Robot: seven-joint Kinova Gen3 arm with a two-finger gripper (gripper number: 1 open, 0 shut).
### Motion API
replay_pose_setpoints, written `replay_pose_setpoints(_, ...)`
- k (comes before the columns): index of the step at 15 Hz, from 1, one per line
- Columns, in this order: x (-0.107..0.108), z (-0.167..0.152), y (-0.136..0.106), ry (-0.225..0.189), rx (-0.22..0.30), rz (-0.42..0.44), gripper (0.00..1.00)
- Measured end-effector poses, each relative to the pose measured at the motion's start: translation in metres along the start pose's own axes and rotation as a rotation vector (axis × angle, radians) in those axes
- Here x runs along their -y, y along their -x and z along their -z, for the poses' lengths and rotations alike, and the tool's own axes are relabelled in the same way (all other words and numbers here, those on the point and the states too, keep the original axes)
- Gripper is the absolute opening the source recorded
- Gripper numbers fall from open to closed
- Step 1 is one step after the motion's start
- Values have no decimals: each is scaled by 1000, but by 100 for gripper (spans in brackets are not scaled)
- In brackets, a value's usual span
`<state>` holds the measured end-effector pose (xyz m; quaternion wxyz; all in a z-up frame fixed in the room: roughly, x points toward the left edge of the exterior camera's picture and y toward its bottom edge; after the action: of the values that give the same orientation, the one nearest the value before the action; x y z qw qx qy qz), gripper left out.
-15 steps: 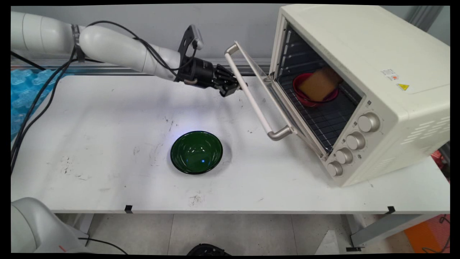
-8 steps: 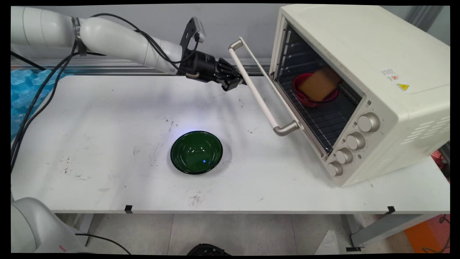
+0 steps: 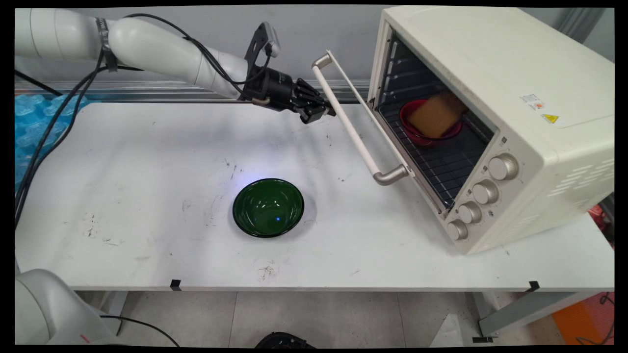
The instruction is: Close the oven
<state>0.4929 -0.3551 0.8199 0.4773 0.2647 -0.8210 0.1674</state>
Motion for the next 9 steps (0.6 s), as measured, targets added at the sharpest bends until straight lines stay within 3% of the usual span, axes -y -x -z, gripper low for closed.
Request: replay_pose_setpoints(9, 13, -14, -27, -6, -33, -24, 0)
